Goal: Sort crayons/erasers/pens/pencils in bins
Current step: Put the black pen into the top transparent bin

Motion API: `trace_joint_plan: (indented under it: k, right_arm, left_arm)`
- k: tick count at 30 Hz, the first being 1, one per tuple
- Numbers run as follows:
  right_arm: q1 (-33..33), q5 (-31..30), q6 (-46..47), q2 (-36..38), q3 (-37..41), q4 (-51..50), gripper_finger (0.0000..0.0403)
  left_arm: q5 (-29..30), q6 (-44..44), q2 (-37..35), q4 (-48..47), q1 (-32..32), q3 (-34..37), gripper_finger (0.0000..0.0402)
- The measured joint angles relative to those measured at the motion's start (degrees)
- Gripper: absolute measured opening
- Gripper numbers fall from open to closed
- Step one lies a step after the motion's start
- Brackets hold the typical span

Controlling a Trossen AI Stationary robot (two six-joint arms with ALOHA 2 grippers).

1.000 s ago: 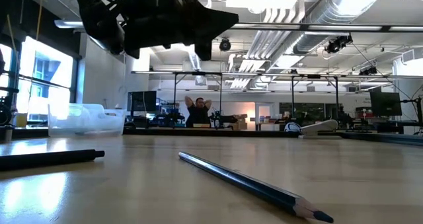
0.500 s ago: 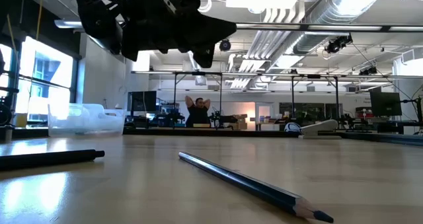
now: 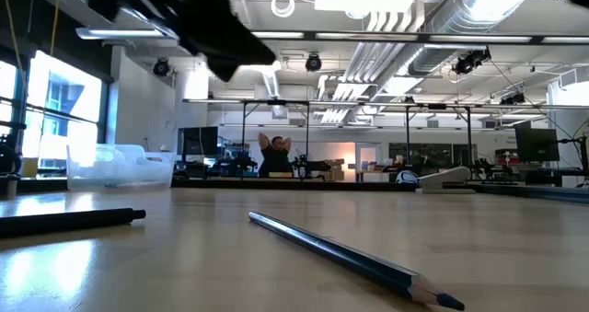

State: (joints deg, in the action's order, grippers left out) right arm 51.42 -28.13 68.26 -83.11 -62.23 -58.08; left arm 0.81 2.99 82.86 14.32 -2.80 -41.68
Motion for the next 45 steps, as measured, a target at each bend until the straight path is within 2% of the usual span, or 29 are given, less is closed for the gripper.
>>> trace_joint_plan:
  k: [4, 8, 13, 17, 21, 27, 35, 39, 45]
  right_arm:
    - [-6.96, -2.8, -22.24, 3.42, 7.91, 21.78, 0.0014]
    - [-14.54, 2.19, -42.2, 4.72, 16.39, 46.03, 0.0003]
    - [-22.2, 5.28, -56.73, 4.33, 25.25, 72.09, 0.0001]
    - [-27.4, 5.56, -60.92, 4.35, 28.91, 83.14, 0.0]
    - [-30.48, 6.52, -62.9, 4.33, 29.91, 85.65, 0.0]
    - [-31.21, 7.66, -64.71, 4.33, 31.43, 85.25, 0.0]
    - [-31.19, 7.81, -67.17, 4.33, 32.12, 85.7, 0.0]
    - [-31.19, 10.1, -67.46, 4.33, 32.12, 86.29, 0.0]
    - [-31.15, 10.59, -68.74, 4.33, 32.12, 86.03, 0.0]
  left_arm:
    - [8.43, 10.53, -4.07, -10.88, -7.28, 0.01, 0.0]
    - [16.76, 23.45, -5.5, -22.75, -14.62, -1.89, 0.0]
    - [23.26, 39.57, -3.69, -39.78, -22.58, -8.3, 0.0]
    - [23.26, 51.16, -0.65, -48.06, -26.82, -13.04, 0.0]
    - [21.42, 60.32, 4.87, -54.84, -30.14, -17.51, 0.0]
    - [18.21, 70.51, 16.15, -58.57, -32.88, -26.81, 0.0007]
    - [15.81, 79.27, 27.67, -65.91, -32.84, -38.51, 0.0067]
    - [13.58, 81.97, 30.02, -67.39, -31.42, -38.89, 0.0103]
    - [12.69, 81.0, 30.81, -67.99, -28.28, -36.7, 0.0137]
